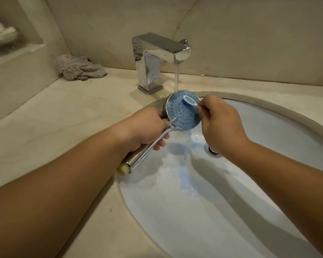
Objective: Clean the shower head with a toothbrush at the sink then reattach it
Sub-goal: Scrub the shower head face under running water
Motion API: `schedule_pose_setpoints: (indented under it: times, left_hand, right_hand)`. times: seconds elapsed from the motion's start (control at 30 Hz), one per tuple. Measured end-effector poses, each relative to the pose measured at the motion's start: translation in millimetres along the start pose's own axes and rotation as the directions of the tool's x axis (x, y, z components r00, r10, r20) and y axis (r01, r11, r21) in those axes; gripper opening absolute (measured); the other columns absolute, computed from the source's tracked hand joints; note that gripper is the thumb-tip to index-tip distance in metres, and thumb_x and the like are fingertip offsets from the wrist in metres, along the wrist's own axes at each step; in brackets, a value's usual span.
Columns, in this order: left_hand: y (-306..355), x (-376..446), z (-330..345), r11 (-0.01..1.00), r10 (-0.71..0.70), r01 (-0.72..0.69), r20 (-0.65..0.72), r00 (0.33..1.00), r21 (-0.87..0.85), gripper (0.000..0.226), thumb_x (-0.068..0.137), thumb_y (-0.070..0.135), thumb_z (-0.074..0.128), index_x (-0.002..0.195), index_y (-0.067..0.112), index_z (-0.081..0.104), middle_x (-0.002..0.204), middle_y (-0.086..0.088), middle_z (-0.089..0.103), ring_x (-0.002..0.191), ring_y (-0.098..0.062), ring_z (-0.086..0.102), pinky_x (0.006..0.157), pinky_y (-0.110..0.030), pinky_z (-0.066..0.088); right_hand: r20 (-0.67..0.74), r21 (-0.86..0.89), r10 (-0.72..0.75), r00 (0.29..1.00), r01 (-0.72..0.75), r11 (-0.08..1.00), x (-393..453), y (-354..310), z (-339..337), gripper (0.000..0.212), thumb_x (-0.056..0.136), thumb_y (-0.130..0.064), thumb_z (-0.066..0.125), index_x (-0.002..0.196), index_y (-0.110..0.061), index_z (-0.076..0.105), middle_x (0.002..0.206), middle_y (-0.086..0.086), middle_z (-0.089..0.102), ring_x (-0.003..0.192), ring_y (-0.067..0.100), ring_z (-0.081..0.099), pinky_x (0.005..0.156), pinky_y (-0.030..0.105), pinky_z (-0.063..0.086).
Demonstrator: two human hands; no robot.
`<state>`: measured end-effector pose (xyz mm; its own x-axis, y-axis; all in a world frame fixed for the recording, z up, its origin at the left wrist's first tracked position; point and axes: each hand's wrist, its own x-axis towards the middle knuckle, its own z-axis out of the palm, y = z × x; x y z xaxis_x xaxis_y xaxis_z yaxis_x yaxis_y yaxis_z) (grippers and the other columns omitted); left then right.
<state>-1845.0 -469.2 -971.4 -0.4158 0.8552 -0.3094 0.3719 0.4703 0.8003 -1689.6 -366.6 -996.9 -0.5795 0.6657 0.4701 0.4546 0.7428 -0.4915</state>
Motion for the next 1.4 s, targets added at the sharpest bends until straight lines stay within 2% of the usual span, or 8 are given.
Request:
schedule_pose_setpoints:
  times: [0.37,0.53,0.67,0.77,0.9,1.03,1.17,1.4]
  left_hand:
    - [-2.6,14.9,3.0,0.999,-0.016,0.016,-0.003,1.0,0.042,0.024,0.106,0.018,0.047,0.1,0.006,0.067,0.088,-0.016,0.071,0.061,-0.022,0.067,0.061,-0.035,0.061]
    - [-5.4,12.9,0.8,0.999,-0.01,0.01,-0.002,1.0,0.049,0.026,0.108,0.018,0.045,0.099,0.005,0.065,0.087,-0.014,0.069,0.059,-0.02,0.065,0.053,-0.029,0.058]
    - [-7.1,14.0,-0.3,0.998,-0.005,0.006,-0.016,1.0,0.059,0.025,0.108,0.018,0.045,0.105,0.006,0.066,0.087,-0.013,0.071,0.058,-0.019,0.066,0.056,-0.032,0.06]
    - [-6.4,13.9,0.0,0.998,0.01,-0.009,-0.02,1.0,0.059,0.025,0.108,0.018,0.045,0.107,0.006,0.066,0.089,-0.012,0.071,0.06,-0.02,0.067,0.059,-0.033,0.06]
    - [-7.5,13.9,-1.1,0.996,-0.007,0.009,-0.016,1.0,0.085,0.025,0.107,0.018,0.046,0.102,0.007,0.067,0.091,-0.014,0.073,0.06,-0.019,0.068,0.058,-0.034,0.061]
    - [-5.2,12.5,-0.8,0.997,0.014,-0.012,-0.021,1.0,0.076,0.023,0.107,0.019,0.045,0.1,0.011,0.065,0.089,-0.011,0.072,0.059,-0.017,0.067,0.05,-0.027,0.057]
    - [-5.3,11.9,0.5,0.995,0.026,-0.023,-0.031,0.999,0.098,0.024,0.107,0.02,0.046,0.101,0.012,0.067,0.088,-0.009,0.073,0.057,-0.014,0.068,0.051,-0.026,0.058]
    - [-4.6,10.6,-0.1,0.993,0.045,-0.041,-0.029,0.999,0.113,0.024,0.107,0.02,0.046,0.101,0.011,0.067,0.089,-0.01,0.073,0.058,-0.015,0.069,0.049,-0.025,0.057]
  right_hand:
    - [0.094,-0.104,-0.18,0.979,0.19,0.976,-7.4,3.4,13.6,0.004,0.093,-0.01,0.053,0.089,-0.009,0.054,0.085,0.01,0.058,0.068,0.034,0.053,0.058,0.041,0.048]
    - [-0.006,-0.054,-0.02,1.0,0.02,0.998,6.9,8.3,12.4,0.01,0.098,-0.017,0.049,0.092,-0.011,0.052,0.086,0.004,0.053,0.072,0.026,0.049,0.061,0.037,0.044]
    - [0.07,-0.102,-0.198,0.978,0.204,0.974,-3.9,-5.0,20.4,0.007,0.094,-0.009,0.054,0.088,-0.007,0.054,0.084,0.009,0.057,0.065,0.029,0.052,0.055,0.039,0.048]
    - [0.0,-0.052,-0.046,0.999,0.046,0.998,7.1,1.6,14.2,0.012,0.099,-0.017,0.049,0.087,-0.019,0.047,0.087,0.001,0.053,0.073,0.024,0.052,0.06,0.036,0.046]
    - [0.041,-0.097,-0.174,0.984,0.177,0.979,-1.3,-5.7,22.6,0.009,0.095,-0.01,0.054,0.086,-0.01,0.052,0.084,0.006,0.055,0.067,0.027,0.052,0.055,0.038,0.047]
    - [-0.032,-0.027,0.036,0.999,-0.037,0.999,10.3,6.0,15.0,0.015,0.101,-0.023,0.045,0.09,-0.014,0.05,0.086,-0.001,0.051,0.07,0.017,0.049,0.055,0.027,0.038]
    - [-0.002,-0.056,-0.136,0.991,0.136,0.989,-1.2,-5.8,26.3,0.012,0.096,-0.015,0.049,0.086,-0.01,0.052,0.083,0.007,0.055,0.068,0.03,0.052,0.055,0.036,0.044]
    - [-0.044,-0.02,-0.015,0.999,0.014,1.0,4.2,-7.0,18.5,0.013,0.099,-0.022,0.046,0.087,-0.018,0.047,0.086,0.001,0.051,0.072,0.021,0.047,0.054,0.024,0.039]
